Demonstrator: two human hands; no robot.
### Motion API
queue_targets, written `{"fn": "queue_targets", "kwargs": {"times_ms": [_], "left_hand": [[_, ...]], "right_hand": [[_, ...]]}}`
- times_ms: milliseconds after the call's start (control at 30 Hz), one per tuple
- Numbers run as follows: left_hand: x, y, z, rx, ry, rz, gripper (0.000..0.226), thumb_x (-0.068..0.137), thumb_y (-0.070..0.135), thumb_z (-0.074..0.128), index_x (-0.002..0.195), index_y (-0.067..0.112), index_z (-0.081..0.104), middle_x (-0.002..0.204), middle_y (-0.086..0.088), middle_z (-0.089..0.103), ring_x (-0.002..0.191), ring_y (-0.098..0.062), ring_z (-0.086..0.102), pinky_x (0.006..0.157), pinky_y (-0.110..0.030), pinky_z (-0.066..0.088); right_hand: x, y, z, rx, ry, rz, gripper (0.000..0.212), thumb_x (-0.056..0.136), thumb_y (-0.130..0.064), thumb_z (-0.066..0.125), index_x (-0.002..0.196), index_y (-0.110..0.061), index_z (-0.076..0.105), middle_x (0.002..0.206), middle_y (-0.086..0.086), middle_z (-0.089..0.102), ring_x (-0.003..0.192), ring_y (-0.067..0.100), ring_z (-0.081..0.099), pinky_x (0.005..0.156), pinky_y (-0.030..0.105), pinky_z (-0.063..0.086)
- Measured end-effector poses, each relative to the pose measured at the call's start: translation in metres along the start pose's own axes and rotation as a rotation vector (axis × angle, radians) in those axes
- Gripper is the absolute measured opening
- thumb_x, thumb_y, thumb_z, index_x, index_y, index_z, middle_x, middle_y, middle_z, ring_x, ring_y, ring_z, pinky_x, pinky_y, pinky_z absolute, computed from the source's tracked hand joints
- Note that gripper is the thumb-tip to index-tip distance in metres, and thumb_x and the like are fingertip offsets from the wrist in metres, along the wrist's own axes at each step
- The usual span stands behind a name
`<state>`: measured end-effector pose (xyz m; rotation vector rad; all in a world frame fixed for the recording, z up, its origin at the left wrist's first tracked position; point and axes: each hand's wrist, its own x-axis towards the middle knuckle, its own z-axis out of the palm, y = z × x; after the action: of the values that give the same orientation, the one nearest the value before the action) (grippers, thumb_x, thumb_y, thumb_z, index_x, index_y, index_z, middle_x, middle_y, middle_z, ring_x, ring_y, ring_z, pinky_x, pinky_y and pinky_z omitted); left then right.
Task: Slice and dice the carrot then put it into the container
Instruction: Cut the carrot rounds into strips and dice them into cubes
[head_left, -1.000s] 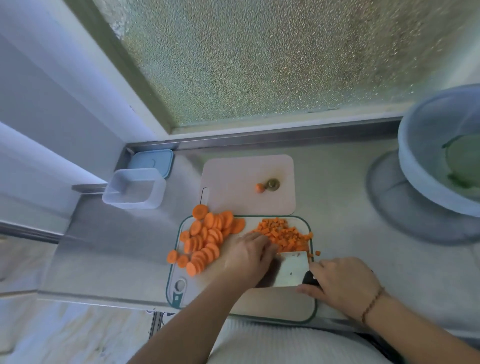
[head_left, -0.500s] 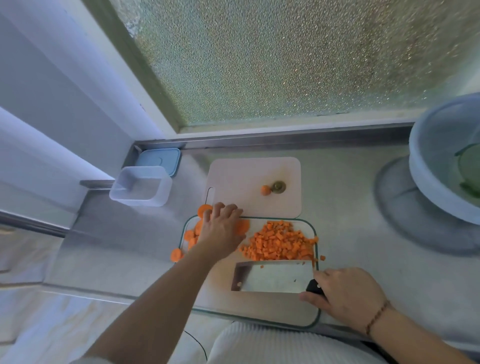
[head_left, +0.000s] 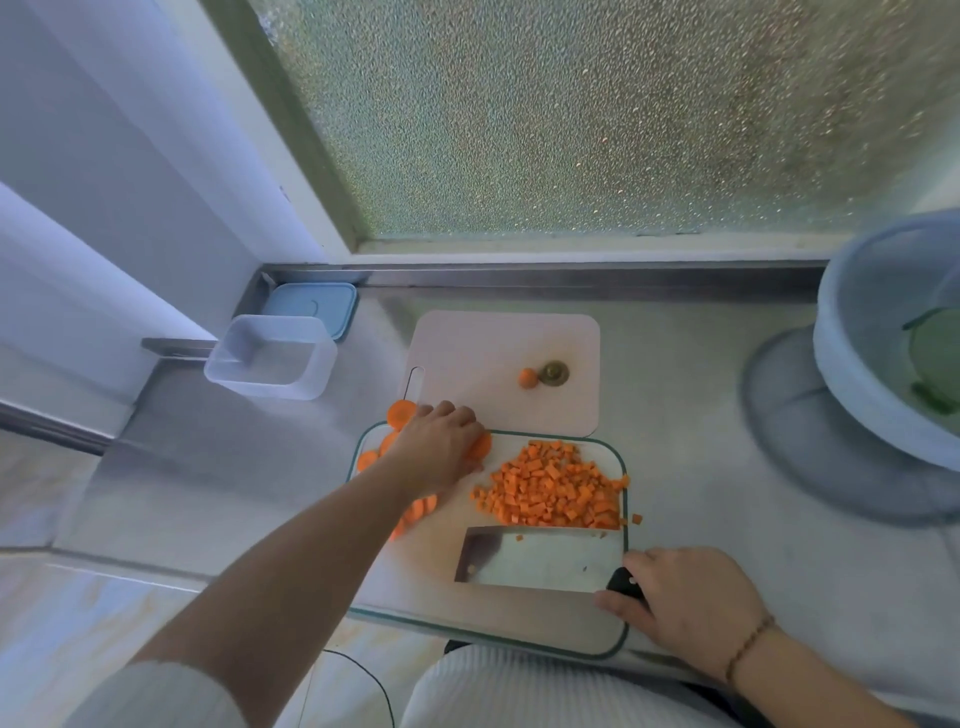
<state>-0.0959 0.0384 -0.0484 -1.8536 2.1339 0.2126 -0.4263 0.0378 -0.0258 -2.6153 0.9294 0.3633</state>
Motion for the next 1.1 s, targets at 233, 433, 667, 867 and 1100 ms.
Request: {"fn": "queue_targets", "kwargs": {"times_ms": [233,433,667,867,1100], "left_hand": [[0.0,0.003,-0.004,0.102,0.014,0.111,0.03,0.098,0.032,0.056,0.116,0.012,0.068,0.107,-0.008,0.065,0.091,-0.03,0.061,0.078,-0.042,0.048],[0.004,0.007,-0.008,0.356,0.148,0.172,0.016,0.058,0.029,0.082,0.063,0.02,0.07,0.061,0.002,0.06,0.065,-0.022,0.058,0.082,-0.038,0.056],[0.007,0.011,-0.009,0.235,0.145,0.103,0.02,0.068,0.036,0.073,0.075,0.017,0.07,0.07,-0.002,0.062,0.073,-0.028,0.059,0.093,-0.047,0.052],[0.014,0.002,-0.009,0.101,-0.035,0.096,0.036,0.092,0.03,0.052,0.122,0.011,0.053,0.111,-0.01,0.059,0.097,-0.033,0.06,0.094,-0.041,0.04],[0.019,-0.001,-0.008,-0.1,0.016,0.046,0.049,0.087,0.036,0.062,0.131,0.018,0.053,0.12,-0.004,0.057,0.109,-0.028,0.056,0.096,-0.038,0.037]], "right_hand": [[0.001,-0.004,0.0,-0.01,-0.009,-0.016,0.114,0.049,-0.082,-0.032,0.105,-0.026,0.051,0.103,-0.005,0.066,0.088,0.019,0.065,0.068,0.033,0.046],[0.005,-0.007,-0.002,-0.016,-0.002,-0.036,0.106,0.053,-0.081,-0.026,0.105,-0.027,0.05,0.104,-0.006,0.066,0.089,0.018,0.065,0.069,0.032,0.046],[0.003,-0.011,-0.005,-0.029,-0.029,-0.053,0.107,0.055,-0.081,-0.022,0.109,-0.025,0.052,0.105,-0.004,0.066,0.09,0.02,0.065,0.067,0.034,0.043],[0.006,-0.013,0.001,-0.032,-0.03,-0.023,0.098,0.056,-0.081,-0.021,0.1,-0.028,0.048,0.104,-0.006,0.066,0.089,0.017,0.065,0.064,0.033,0.04],[0.007,-0.028,-0.007,-0.01,0.067,0.005,0.083,0.076,-0.08,0.0,0.117,-0.029,0.05,0.097,-0.007,0.067,0.084,0.016,0.066,0.064,0.031,0.044]]}}
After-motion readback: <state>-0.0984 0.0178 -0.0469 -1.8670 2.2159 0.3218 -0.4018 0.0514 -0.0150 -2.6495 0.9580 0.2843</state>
